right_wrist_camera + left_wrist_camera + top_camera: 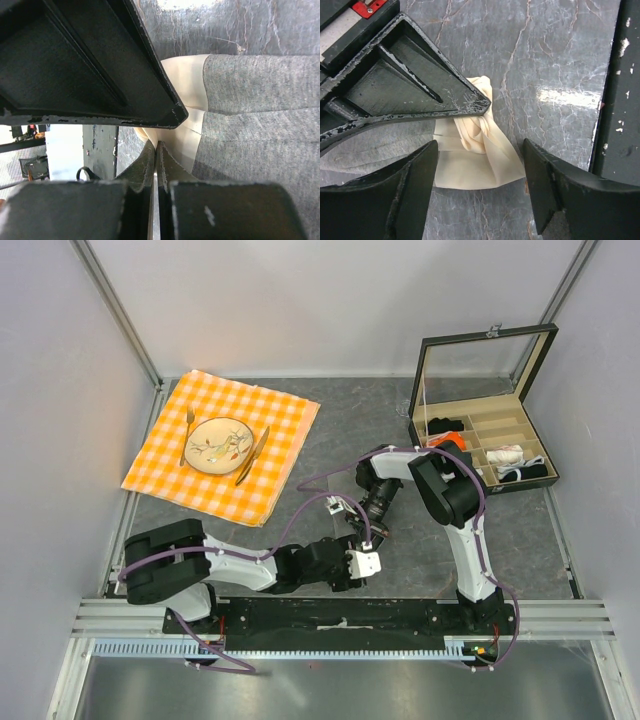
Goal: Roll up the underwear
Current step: Roll the underwear to the center of the board.
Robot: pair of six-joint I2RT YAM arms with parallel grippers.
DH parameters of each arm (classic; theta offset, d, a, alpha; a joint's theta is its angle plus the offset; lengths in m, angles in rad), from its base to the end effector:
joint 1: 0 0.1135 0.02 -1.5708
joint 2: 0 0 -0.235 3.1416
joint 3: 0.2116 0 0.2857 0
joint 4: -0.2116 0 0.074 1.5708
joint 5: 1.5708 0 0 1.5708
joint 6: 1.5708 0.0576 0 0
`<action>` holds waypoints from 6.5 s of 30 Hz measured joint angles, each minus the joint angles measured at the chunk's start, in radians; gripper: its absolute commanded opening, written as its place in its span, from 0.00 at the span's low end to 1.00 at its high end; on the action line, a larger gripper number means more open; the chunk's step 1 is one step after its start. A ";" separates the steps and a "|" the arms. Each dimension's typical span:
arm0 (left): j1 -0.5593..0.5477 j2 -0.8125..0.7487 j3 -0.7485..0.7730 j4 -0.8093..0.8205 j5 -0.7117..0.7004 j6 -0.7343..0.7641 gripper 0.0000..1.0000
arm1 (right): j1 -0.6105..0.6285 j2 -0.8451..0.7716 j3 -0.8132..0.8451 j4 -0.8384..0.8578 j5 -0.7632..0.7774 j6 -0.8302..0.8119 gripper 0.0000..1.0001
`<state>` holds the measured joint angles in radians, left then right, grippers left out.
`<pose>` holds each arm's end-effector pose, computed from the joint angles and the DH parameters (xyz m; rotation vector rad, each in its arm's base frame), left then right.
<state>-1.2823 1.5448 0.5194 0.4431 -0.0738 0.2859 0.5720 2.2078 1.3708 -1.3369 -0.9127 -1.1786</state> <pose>0.0951 -0.3054 0.0685 1.5178 1.5835 -0.4936 0.2523 0.2166 0.0452 1.6695 -1.8891 -1.3991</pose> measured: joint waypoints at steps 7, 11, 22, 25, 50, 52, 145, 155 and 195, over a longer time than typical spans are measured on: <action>0.000 0.039 0.016 0.011 -0.032 -0.002 0.29 | 0.000 0.000 0.000 0.000 0.000 0.000 0.05; 0.006 0.063 0.040 -0.001 -0.030 -0.018 0.02 | -0.001 0.000 0.000 0.000 0.000 0.000 0.09; 0.208 0.045 0.062 -0.068 0.234 -0.218 0.02 | -0.043 -0.036 0.000 0.002 -0.013 -0.019 0.37; 0.255 0.045 0.062 -0.076 0.314 -0.261 0.02 | -0.083 -0.087 0.000 0.000 -0.012 -0.019 0.38; 0.595 0.362 0.352 -0.340 0.901 -0.781 0.02 | 0.123 -0.950 -0.615 0.701 0.239 0.050 0.44; 0.608 0.394 0.379 -0.363 0.933 -0.817 0.02 | 0.169 -0.943 -0.642 0.772 0.289 0.053 0.45; 0.069 0.034 0.025 -0.019 0.150 0.232 0.21 | -0.019 -0.155 -0.141 0.195 0.067 0.176 0.15; 0.071 0.059 0.099 -0.140 0.140 0.200 0.02 | -0.034 -0.156 -0.141 0.173 0.054 0.134 0.29; 0.621 0.459 0.439 -0.425 1.071 -0.615 0.08 | 0.193 -0.856 -0.671 0.916 0.413 -0.011 0.53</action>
<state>-0.6617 2.0037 0.9581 0.0177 0.9970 -0.3294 0.7647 1.3521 0.7002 -0.4213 -0.4999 -1.1893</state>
